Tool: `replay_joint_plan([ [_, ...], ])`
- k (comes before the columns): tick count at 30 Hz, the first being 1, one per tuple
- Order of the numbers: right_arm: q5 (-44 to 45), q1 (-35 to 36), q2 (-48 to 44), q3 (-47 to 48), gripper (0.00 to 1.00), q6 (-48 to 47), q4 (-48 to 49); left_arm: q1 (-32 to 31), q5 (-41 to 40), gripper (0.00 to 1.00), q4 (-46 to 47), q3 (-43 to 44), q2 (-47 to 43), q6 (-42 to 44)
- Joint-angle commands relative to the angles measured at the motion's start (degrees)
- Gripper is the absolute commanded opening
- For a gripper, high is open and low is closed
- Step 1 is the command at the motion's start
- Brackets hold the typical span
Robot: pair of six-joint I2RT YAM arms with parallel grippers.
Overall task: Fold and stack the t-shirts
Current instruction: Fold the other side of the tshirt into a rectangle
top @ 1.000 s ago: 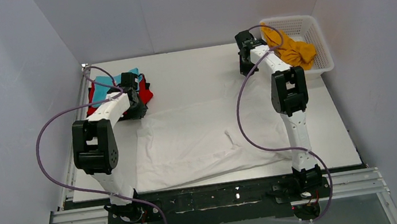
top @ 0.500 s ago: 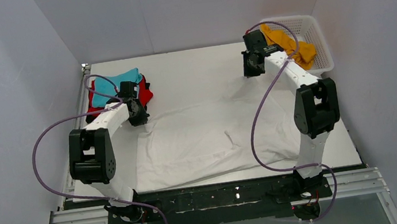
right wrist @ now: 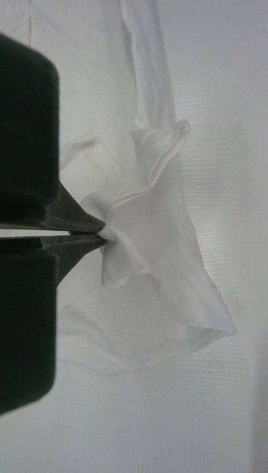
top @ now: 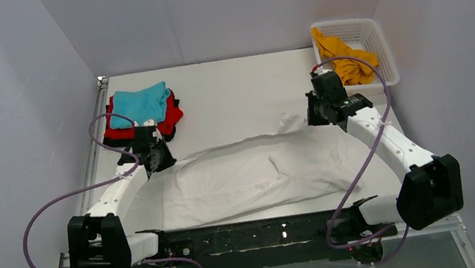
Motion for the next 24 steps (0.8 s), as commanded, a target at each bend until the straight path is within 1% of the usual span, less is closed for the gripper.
replay_joint_plan([
  [1,0.6,0.2,-9.2,-5.5,0.01,3.0,0.4,0.2,0.8,0.0,-4.4,-3.6,-7.0,2.8],
  [7,-1.5,0.2,-16.9,-11.1,0.01,4.1,-0.9,0.1,0.6,0.0,-8.0,-6.8,-13.0,2.1],
  [13,-0.4,0.2,-19.9,-14.2,0.01,4.2,-2.4,0.1,0.6,0.0,-8.9,-10.4,-17.8,0.6],
  [16,-1.9,0.2,-21.0,-16.6,0.01,4.4,-1.6,0.1,1.1,0.0,-7.8,-12.1,-18.7,0.6],
  [17,-3.4,0.2,-21.0,-17.3,0.01,4.8,-1.7,0.1,1.1,0.04,-7.3,-12.8,-18.6,0.6],
  [18,-4.6,0.2,-20.9,-17.8,0.01,5.3,-1.8,0.1,2.9,0.07,-6.5,-13.5,-18.6,0.5],
  [21,-6.6,0.2,-21.2,-20.1,0.01,8.5,-2.3,0.1,5.3,0.1,-5.9,-15.0,-18.6,-0.1],
  [24,-6.5,0.2,-23.5,-21.9,0.02,12.9,-7.1,0.0,4.0,0.11,-7.2,-16.7,-21.0,-3.3],
])
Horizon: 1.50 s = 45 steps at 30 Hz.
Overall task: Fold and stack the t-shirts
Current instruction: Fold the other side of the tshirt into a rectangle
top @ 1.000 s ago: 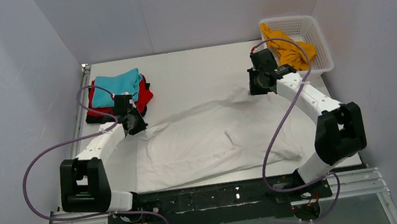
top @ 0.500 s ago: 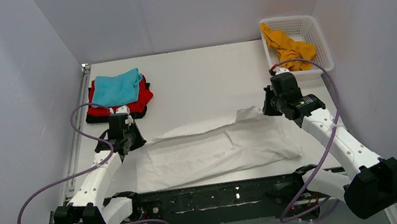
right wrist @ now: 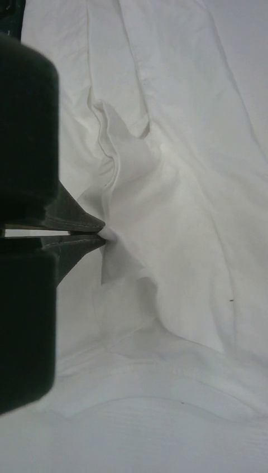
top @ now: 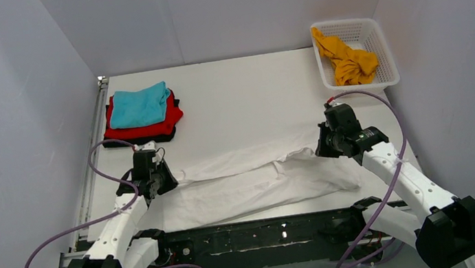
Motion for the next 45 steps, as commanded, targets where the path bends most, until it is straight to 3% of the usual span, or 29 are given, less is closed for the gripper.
replay_joint_plan([
  [1,-1.7,0.1,-4.3,-2.3,0.04,7.3,-6.7,-0.1,-0.9,0.15,-4.3,-3.8,-4.6,-4.9],
  [2,-1.5,0.1,-5.8,-2.9,0.06,9.2,-9.3,-0.2,-3.9,0.23,-5.1,-5.2,-6.5,-7.0],
  [3,-0.9,0.1,-7.7,-3.5,0.17,11.9,-12.4,-0.2,-6.0,0.44,-5.7,-6.7,-9.0,-8.8],
  [5,-1.0,0.1,-11.7,-4.4,0.37,16.2,-17.6,-0.3,-12.4,0.65,-9.5,-7.9,-14.8,-12.3],
  [7,-1.3,0.1,-16.6,-4.8,0.53,19.7,-22.1,-0.3,-20.5,0.96,-14.9,-7.2,-20.8,-15.0],
  [8,-0.8,0.1,-19.4,-4.7,0.63,20.7,-23.7,-0.4,-23.8,0.98,-17.0,-6.0,-23.3,-16.5],
  [11,1.7,0.1,-26.0,-2.5,0.77,22.0,-25.8,-0.4,-26.3,0.98,-18.7,-1.1,-26.0,-17.4],
  [15,2.3,0.1,-28.3,1.3,0.83,17.7,-19.2,-0.6,-13.0,0.98,-19.2,8.1,-15.9,-19.3],
  [17,-7.1,0.2,-19.3,0.8,0.83,14.4,-5.9,-0.9,8.8,0.98,-18.4,18.7,5.7,-19.5],
  [19,-10.2,0.1,-7.8,0.6,0.83,13.1,1.9,-1.8,14.3,0.98,-18.1,22.2,17.8,-20.1],
  [21,-12.0,0.1,2.1,-0.2,0.83,12.2,7.4,-2.5,15.5,0.98,-16.1,20.3,22.2,-19.5],
  [24,-11.0,0.1,8.8,-3.3,0.82,12.8,8.9,-2.7,9.0,0.98,-23.1,18.0,23.4,-16.9],
  [26,-8.3,0.0,7.5,-8.5,0.82,14.9,7.8,1.2,-6.4,0.98,-31.6,17.4,21.5,-17.9],
  [27,-8.3,-0.1,6.9,-10.1,0.83,16.1,7.6,2.9,-9.9,0.98,-32.9,17.4,20.8,-18.6],
  [31,-4.9,-0.3,2.4,-13.4,0.83,20.6,3.3,6.3,-11.5,0.98,-34.3,16.6,19.8,-21.7],
  [39,1.3,-0.4,-13.8,-12.1,0.86,22.1,-8.4,7.5,-9.3,0.98,-36.5,22.0,13.6,-24.7],
  [42,1.3,-0.5,-18.7,-11.2,0.86,21.2,-9.6,7.5,-2.3,0.98,-35.0,24.4,13.1,-24.4],
  [45,-2.0,-0.5,-20.4,-11.1,0.87,19.3,-2.8,6.0,10.3,0.98,-29.6,25.5,16.2,-23.6],
])
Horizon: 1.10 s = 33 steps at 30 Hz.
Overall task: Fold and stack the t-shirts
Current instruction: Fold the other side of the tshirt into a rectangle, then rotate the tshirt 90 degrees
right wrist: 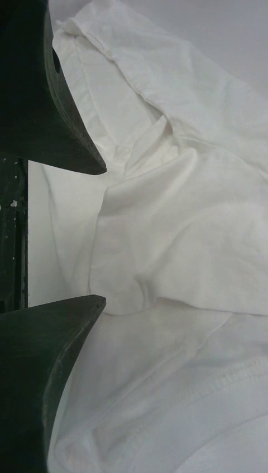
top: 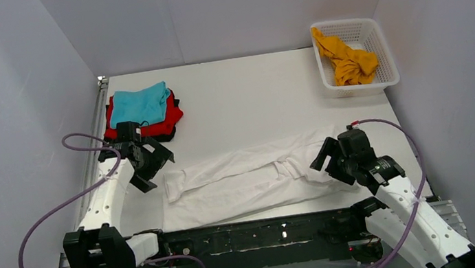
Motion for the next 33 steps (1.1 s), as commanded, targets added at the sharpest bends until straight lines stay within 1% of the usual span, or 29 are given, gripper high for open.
replay_joint_plan([
  [1,-2.4,-0.3,-1.2,2.3,0.88,-1.2,6.3,-2.9,16.9,0.98,1.2,1.9,4.5,0.5],
  [2,-3.3,-0.4,-0.4,2.5,0.89,-0.3,8.0,-5.1,18.6,0.98,3.0,2.1,6.1,1.1],
  [5,-6.0,-0.4,8.0,4.7,0.9,3.0,10.3,-11.5,21.3,0.98,5.7,4.0,12.6,3.6],
  [8,-9.4,-0.4,17.2,5.7,0.9,5.1,12.2,-15.3,21.8,0.98,8.0,5.0,18.9,5.5],
  [10,-9.3,-0.4,22.0,5.0,0.9,6.5,14.9,-15.6,21.8,0.98,10.3,4.2,22.6,5.2],
  [13,-5.4,-0.5,27.5,4.9,0.9,8.8,15.0,-15.6,21.2,0.98,11.2,2.9,25.1,5.6],
  [16,-1.7,-1.2,32.9,5.5,0.92,8.6,15.9,-15.6,20.2,0.98,11.6,-0.2,25.0,5.3],
  [19,-2.0,-2.9,39.4,8.3,0.92,6.3,19.3,-15.9,19.7,0.98,12.4,-4.3,22.9,3.8],
  [23,-2.8,-5.1,50.1,19.8,0.92,0.6,21.9,-18.1,17.9,0.98,13.4,-8.9,17.5,-0.4],
  [27,-5.5,-5.6,62.1,36.4,0.91,-6.6,21.1,-22.1,13.3,0.98,13.7,-12.9,10.8,-7.2],
  [29,-7.7,-5.6,68.8,45.4,0.89,-11.6,19.4,-24.5,10.0,0.98,13.8,-14.0,7.7,-10.8],
  [31,-12.8,-5.6,75.1,53.4,0.87,-15.6,17.5,-27.9,5.9,0.98,14.1,-14.6,5.0,-13.9],
  [33,-17.4,-5.6,80.4,60.6,0.85,-16.5,15.2,-31.4,2.8,1.0,15.2,-14.7,4.2,-15.5],
])
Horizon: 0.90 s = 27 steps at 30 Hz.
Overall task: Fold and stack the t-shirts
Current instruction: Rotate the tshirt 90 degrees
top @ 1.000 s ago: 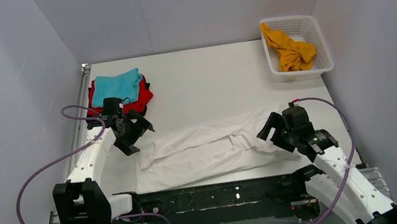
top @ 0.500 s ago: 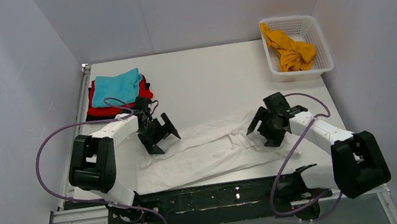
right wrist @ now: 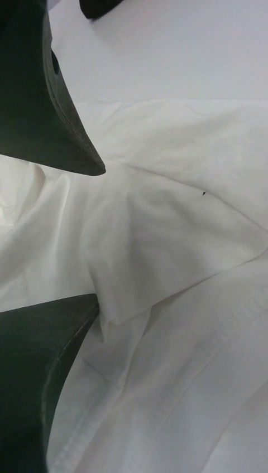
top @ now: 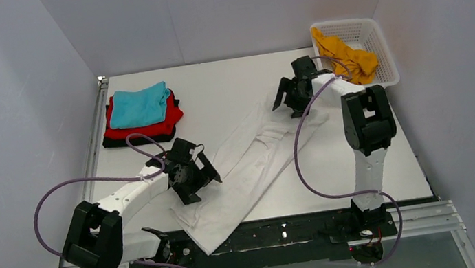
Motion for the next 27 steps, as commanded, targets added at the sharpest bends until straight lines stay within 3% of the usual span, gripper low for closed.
replay_joint_plan([
  [1,-8.9,-0.2,9.9,14.0,0.84,-8.3,-0.4,-6.5,-10.7,0.99,-5.4,-1.6,-1.8,-7.6],
  [13,-22.7,1.5,38.4,56.0,0.82,2.6,-7.9,-18.1,-10.6,1.0,6.7,7.0,15.7,-14.5],
  [20,-24.4,5.5,43.7,60.0,0.82,12.1,7.0,-25.7,-14.2,0.99,4.7,9.9,17.0,-18.6],
  [24,-23.9,6.6,46.6,63.7,0.82,16.4,12.0,-28.4,-11.8,1.0,3.1,11.0,18.4,-20.2],
  [27,-22.9,6.3,45.5,64.1,0.83,14.7,11.5,-29.2,-13.1,0.99,-2.8,11.4,15.1,-18.0],
])
